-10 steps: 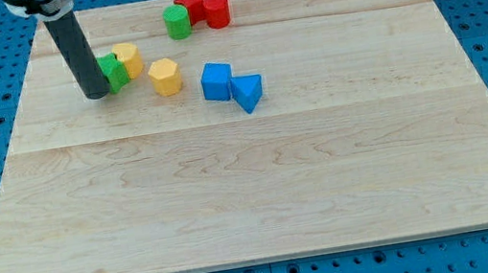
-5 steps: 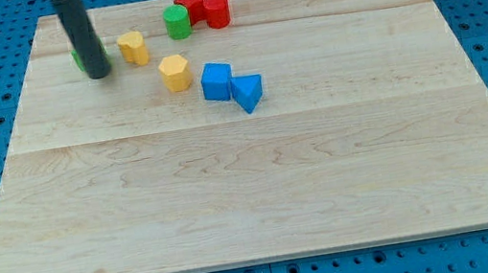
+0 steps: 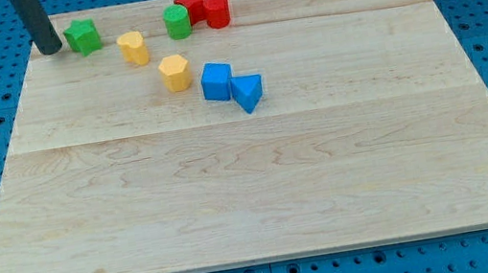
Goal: Place the green star above the yellow hexagon
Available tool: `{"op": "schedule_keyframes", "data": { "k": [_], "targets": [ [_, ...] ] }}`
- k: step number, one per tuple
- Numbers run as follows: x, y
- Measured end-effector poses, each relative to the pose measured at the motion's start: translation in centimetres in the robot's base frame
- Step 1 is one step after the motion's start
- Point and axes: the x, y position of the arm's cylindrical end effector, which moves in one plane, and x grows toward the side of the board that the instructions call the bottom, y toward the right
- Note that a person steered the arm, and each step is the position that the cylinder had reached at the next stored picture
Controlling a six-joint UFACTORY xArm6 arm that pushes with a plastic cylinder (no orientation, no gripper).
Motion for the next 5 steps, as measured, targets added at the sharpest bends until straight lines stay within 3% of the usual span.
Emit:
{"op": "schedule_keyframes", "data": {
  "k": [3,5],
  "targets": [
    [-3.0,2.8],
    [-2.2,15.8]
  ]
}}
